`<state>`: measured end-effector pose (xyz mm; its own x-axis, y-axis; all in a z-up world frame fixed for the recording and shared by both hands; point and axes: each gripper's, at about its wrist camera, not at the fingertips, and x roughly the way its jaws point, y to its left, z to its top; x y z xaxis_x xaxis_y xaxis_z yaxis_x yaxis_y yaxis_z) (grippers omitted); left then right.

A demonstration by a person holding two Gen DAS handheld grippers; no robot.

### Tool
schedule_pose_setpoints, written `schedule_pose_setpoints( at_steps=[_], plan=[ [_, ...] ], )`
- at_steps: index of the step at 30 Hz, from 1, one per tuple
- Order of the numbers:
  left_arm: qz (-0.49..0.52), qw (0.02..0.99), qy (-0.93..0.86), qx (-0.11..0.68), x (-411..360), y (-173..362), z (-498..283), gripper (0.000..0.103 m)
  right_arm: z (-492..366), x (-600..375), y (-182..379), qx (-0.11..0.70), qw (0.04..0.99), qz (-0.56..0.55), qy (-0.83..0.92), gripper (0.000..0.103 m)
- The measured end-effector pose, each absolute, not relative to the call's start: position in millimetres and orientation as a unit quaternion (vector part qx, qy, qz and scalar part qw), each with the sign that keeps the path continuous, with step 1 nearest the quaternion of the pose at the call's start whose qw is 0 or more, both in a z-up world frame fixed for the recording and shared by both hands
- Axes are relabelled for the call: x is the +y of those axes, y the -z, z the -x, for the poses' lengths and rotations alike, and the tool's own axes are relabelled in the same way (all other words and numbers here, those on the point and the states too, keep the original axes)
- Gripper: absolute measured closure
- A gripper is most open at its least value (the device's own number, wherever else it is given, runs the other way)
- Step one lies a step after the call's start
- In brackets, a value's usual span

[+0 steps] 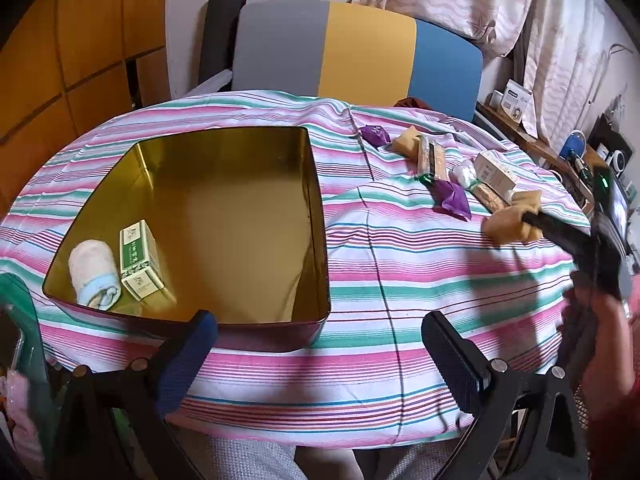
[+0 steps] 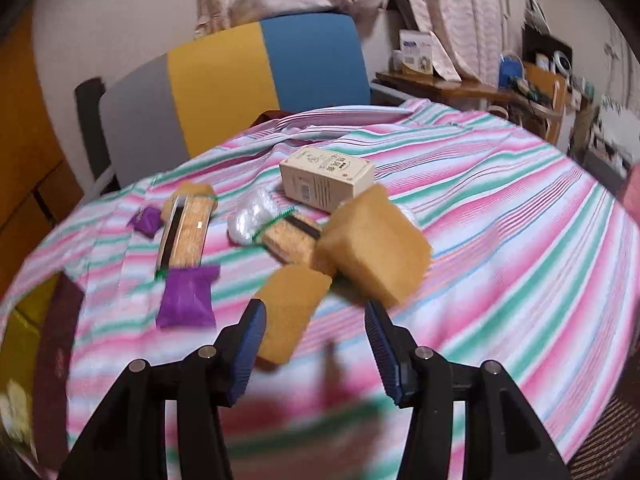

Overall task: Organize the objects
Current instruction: 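Withdraw the right tool from the tray toward the yellow sponges, then grasp a yellow sponge with the right tool and lift it, then grasp the purple packet with the left tool while the right tool holds the sponge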

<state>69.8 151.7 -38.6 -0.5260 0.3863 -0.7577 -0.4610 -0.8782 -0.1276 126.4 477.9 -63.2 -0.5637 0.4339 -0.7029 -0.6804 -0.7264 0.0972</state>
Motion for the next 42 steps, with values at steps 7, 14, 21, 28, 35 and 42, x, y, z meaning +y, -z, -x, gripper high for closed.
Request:
schedule_pose_setpoints(
  at_steps=[7, 14, 21, 28, 35, 42],
  plan=[
    [0.426, 0.243, -0.87, 0.05, 158.3, 43.2, -69.4, 0.0, -164.1, 465.4, 68.4, 0.174, 0.261, 0.326, -0.892, 0.048],
    [0.43, 0.25, -0.866, 0.052, 163.4, 43.4, -74.3, 0.0, -132.8, 458.7, 66.4, 0.072, 0.217, 0.347, -0.91, 0.016],
    [0.429, 0.25, -0.865, 0.065, 169.4, 43.4, -78.5, 0.0, -115.1, 471.1, 95.0, 0.077, 0.232, 0.402, -0.882, 0.04],
    [0.431, 0.249, -0.863, 0.083, 184.3, 43.2, -76.2, 0.0, -116.9, 478.1, 97.1, 0.123, 0.235, 0.367, -0.892, 0.049],
    [0.413, 0.25, -0.87, 0.102, 225.0, 30.2, -61.2, 0.0, -114.4, 480.0, 103.9, 0.13, 0.266, 0.342, -0.892, 0.049],
    [0.413, 0.26, -0.864, 0.123, 288.7, 38.2, -28.8, 0.0, -120.2, 482.9, 106.3, 0.141, 0.276, 0.324, -0.894, 0.049]
  ],
)
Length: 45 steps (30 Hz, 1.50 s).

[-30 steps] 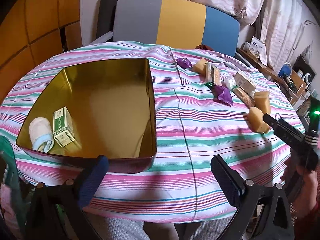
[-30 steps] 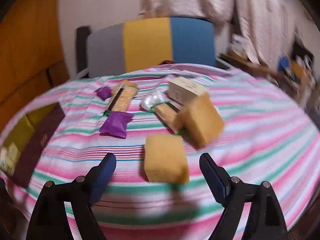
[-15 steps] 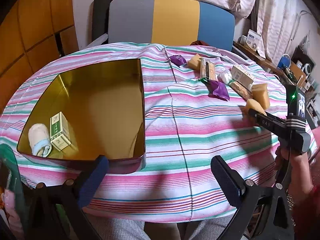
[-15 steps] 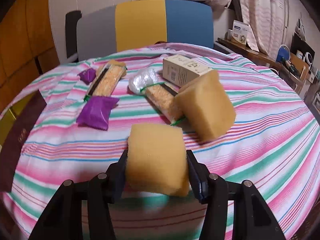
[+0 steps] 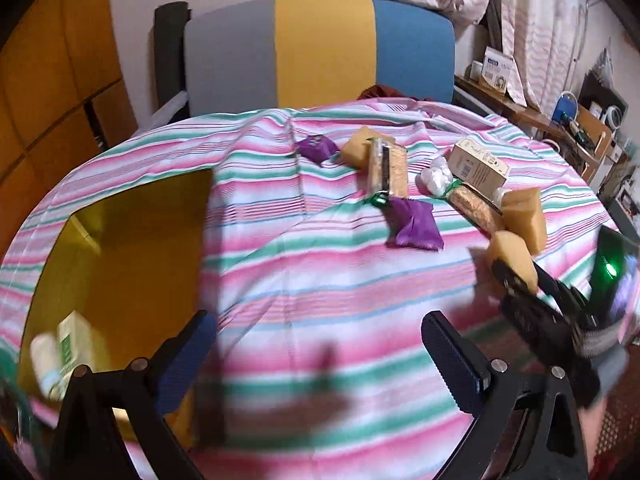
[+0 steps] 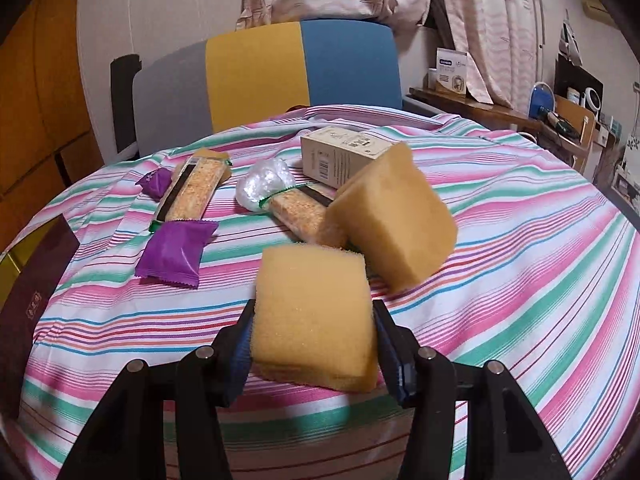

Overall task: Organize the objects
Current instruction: 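Grasp the purple packet with the left tool while the right tool holds the sponge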

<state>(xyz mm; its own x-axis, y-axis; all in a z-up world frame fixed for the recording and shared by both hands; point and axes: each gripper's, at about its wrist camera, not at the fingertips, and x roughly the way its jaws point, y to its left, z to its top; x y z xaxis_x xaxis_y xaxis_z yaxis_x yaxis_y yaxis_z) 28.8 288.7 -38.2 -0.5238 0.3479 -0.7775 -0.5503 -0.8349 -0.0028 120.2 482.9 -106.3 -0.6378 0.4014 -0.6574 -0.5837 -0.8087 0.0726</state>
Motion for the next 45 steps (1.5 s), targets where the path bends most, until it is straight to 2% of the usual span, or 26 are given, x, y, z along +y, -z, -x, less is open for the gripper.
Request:
schedule_pose_setpoints(
  at_steps=[5, 11, 17, 20, 22, 25, 26, 33, 45],
  plan=[
    [0.411, 0.257, -0.863, 0.14, 339.8, 49.3, -5.7, 0.0, -118.7, 481.5, 109.3, 0.135, 0.276, 0.325, -0.894, 0.048],
    [0.387, 0.27, -0.858, 0.202, 397.6, 68.3, 11.7, 0.0, -121.1, 484.4, 111.4, 0.148, 0.272, 0.318, -0.896, 0.048],
    [0.397, 0.283, -0.848, 0.208, 424.3, 83.0, 28.9, 0.008, -120.1, 484.8, 112.6, 0.15, 0.271, 0.319, -0.896, 0.048],
    [0.419, 0.292, -0.838, 0.192, 431.0, 93.0, 36.3, 0.025, -119.3, 484.5, 113.0, 0.15, 0.271, 0.321, -0.895, 0.048],
    [0.432, 0.303, -0.83, 0.179, 434.6, 99.7, 38.4, 0.041, -118.6, 484.0, 113.2, 0.148, 0.273, 0.322, -0.894, 0.048],
    [0.424, 0.303, -0.838, 0.162, 432.1, 104.2, 38.4, 0.058, -118.5, 483.4, 113.4, 0.147, 0.274, 0.323, -0.894, 0.048],
    [0.416, 0.303, -0.842, 0.159, 429.6, 104.6, 37.5, 0.061, -118.8, 483.4, 113.3, 0.147, 0.274, 0.322, -0.894, 0.048],
    [0.364, 0.302, -0.868, 0.154, 401.3, 109.0, 23.1, 0.062, -119.0, 482.1, 112.7, 0.142, 0.278, 0.322, -0.894, 0.048],
    [0.394, 0.305, -0.865, 0.065, 347.6, 110.4, 4.0, 0.065, -121.0, 479.5, 109.5, 0.131, 0.293, 0.316, -0.893, 0.048]
  ],
)
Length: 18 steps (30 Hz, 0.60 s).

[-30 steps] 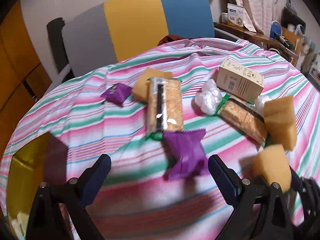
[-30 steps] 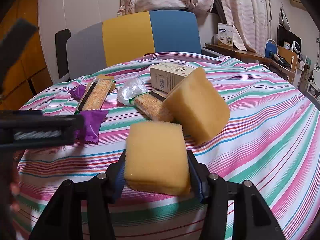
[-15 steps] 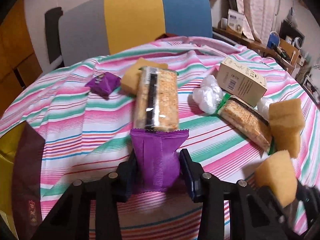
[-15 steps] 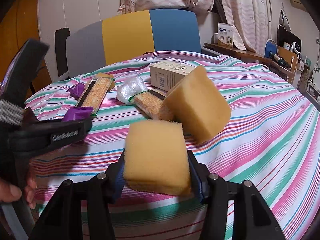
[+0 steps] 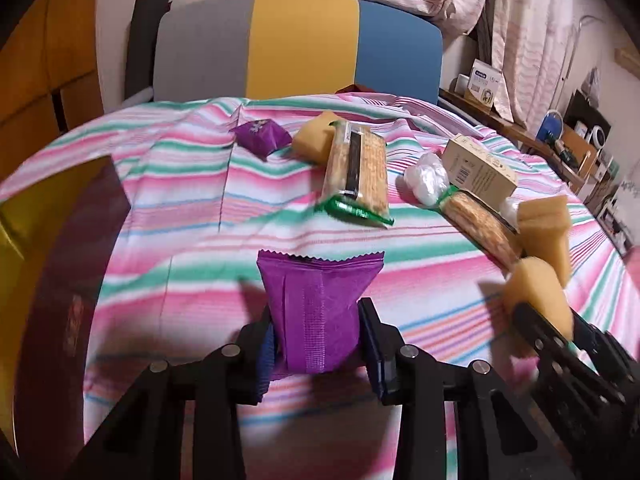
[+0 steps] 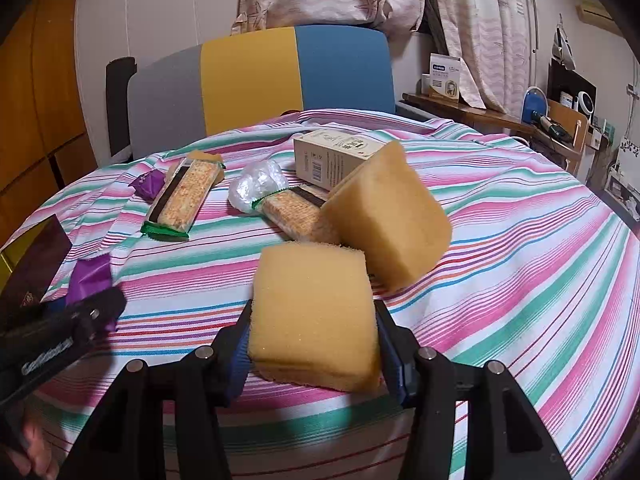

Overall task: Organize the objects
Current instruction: 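Grasp the purple packet with the left tool while the right tool holds the sponge, then carry the purple packet into the gold tray and open the left tool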

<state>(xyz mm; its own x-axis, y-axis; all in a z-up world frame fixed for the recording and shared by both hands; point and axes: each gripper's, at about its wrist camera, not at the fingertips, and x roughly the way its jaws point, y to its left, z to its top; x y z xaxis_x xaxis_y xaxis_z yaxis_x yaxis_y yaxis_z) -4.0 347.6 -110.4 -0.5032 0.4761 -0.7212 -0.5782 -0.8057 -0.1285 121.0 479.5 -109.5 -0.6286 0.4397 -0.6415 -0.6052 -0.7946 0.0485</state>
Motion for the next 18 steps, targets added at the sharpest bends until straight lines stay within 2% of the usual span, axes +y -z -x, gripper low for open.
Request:
schedule_pose_setpoints(
  at_steps=[18],
  plan=[
    [0.385, 0.364, -0.847, 0.036, 287.3, 70.2, -47.6, 0.065, -118.0, 473.5, 108.4, 0.108, 0.308, 0.32, -0.889, 0.048]
  ],
)
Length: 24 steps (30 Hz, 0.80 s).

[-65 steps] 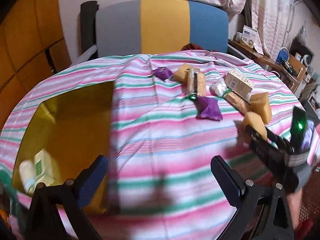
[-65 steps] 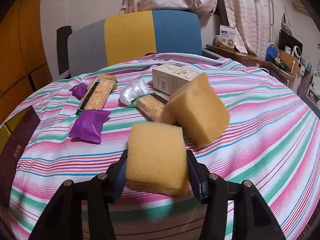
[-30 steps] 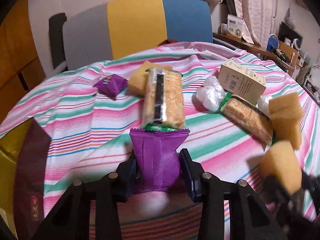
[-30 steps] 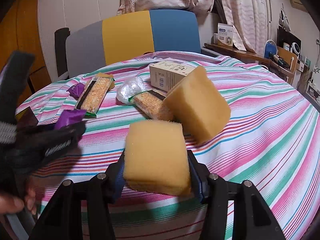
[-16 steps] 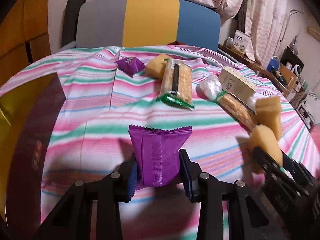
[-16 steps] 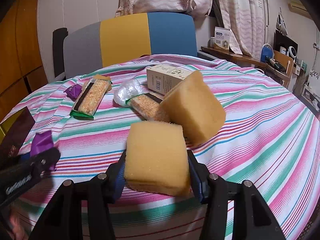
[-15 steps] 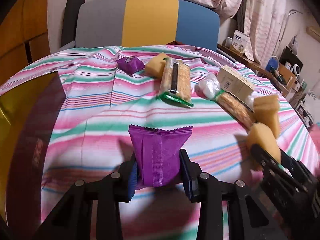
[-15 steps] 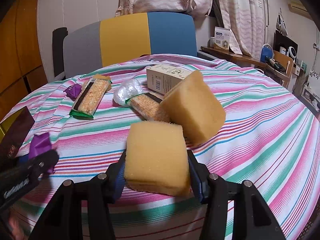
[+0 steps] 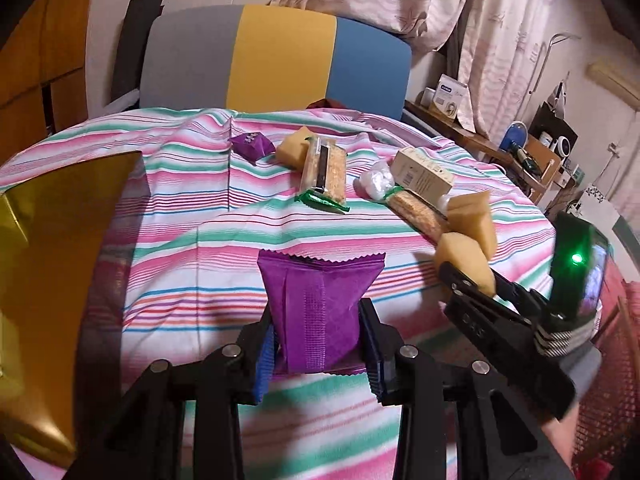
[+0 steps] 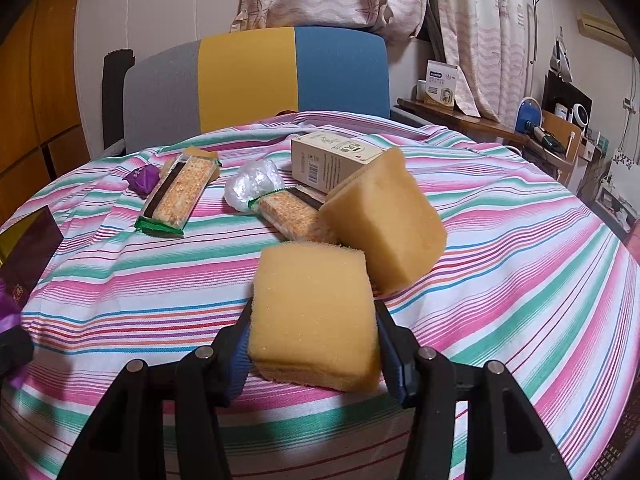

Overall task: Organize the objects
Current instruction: 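Carry the purple packet into the gold tray and open the left tool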

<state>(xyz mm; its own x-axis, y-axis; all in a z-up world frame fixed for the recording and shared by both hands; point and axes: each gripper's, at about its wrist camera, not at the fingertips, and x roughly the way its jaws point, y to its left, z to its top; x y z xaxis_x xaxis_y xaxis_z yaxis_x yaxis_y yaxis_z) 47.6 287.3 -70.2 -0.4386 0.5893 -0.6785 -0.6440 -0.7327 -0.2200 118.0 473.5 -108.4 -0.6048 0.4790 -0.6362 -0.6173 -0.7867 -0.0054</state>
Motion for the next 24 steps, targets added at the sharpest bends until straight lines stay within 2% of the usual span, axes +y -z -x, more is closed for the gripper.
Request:
schedule_pose_setpoints(
  at_steps=[14, 24],
  plan=[
    [0.38, 0.341, -0.86, -0.002, 217.6, 39.8, -53.8, 0.065, -116.1, 456.0, 102.1, 0.06, 0.304, 0.312, -0.898, 0.048],
    [0.418, 0.266, -0.868, -0.044, 149.8, 46.8, -18.6, 0.065, -119.0, 444.9, 95.3, 0.037, 0.295, 0.293, -0.909, 0.048]
  ],
)
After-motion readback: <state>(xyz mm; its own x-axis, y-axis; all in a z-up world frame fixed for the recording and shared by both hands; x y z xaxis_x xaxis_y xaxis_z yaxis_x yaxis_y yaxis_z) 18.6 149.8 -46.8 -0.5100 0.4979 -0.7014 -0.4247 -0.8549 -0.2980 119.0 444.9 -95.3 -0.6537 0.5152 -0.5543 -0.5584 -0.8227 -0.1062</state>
